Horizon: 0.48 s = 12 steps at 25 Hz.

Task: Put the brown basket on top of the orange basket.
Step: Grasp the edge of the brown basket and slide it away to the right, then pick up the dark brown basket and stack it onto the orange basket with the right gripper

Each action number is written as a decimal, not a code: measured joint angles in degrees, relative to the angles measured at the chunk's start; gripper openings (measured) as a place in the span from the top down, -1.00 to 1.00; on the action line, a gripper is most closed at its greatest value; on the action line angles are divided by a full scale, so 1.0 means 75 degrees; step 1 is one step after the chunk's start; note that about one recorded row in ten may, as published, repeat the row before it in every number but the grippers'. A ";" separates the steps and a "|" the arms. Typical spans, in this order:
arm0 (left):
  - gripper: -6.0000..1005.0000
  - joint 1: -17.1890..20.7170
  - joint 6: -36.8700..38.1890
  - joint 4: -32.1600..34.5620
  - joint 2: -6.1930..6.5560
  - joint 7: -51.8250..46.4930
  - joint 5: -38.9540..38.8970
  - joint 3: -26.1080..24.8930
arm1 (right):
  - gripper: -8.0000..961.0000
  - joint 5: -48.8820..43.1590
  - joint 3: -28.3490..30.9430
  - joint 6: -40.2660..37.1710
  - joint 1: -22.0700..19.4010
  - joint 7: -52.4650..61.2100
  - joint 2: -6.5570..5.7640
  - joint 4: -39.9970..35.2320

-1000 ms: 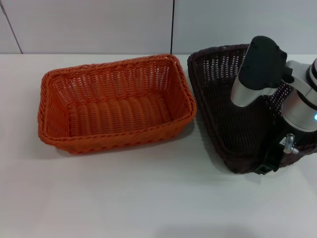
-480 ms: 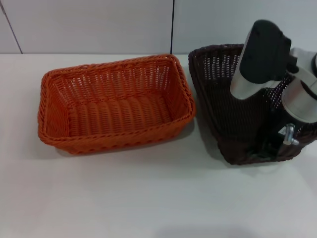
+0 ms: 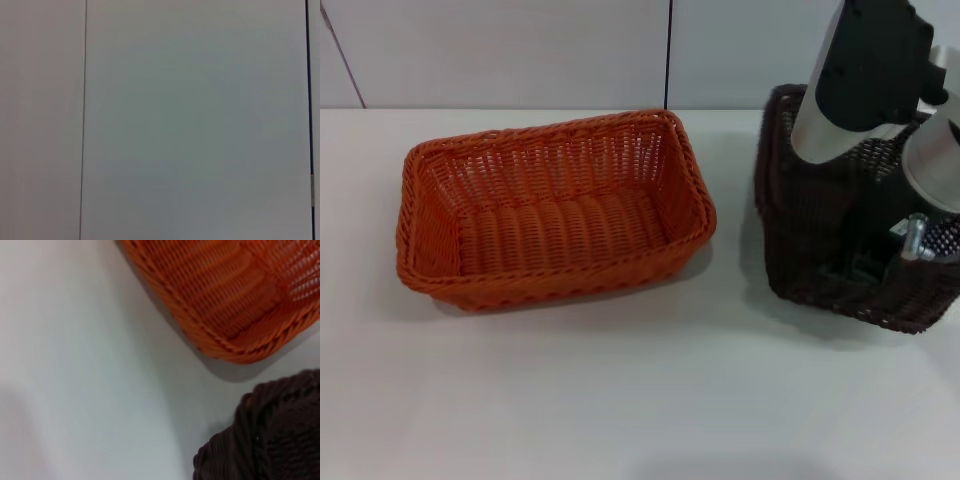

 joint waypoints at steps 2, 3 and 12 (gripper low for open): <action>-0.57 0.0008 0.0001 0.0002 0.0000 0.0000 0.0002 0.0002 | 0.65 -0.0076 -0.0023 -0.0118 -0.0006 0.0036 0.0000 -0.0247; -0.57 0.0012 0.0001 0.0002 0.0000 0.0000 0.0002 0.0004 | 0.65 -0.0099 -0.0025 -0.0187 -0.0009 0.0067 0.0000 -0.0382; -0.57 0.0021 0.0045 0.0013 0.0000 0.0000 0.0011 0.0035 | 0.63 -0.0324 -0.0065 -0.0678 0.0055 0.0275 -0.0002 -0.1405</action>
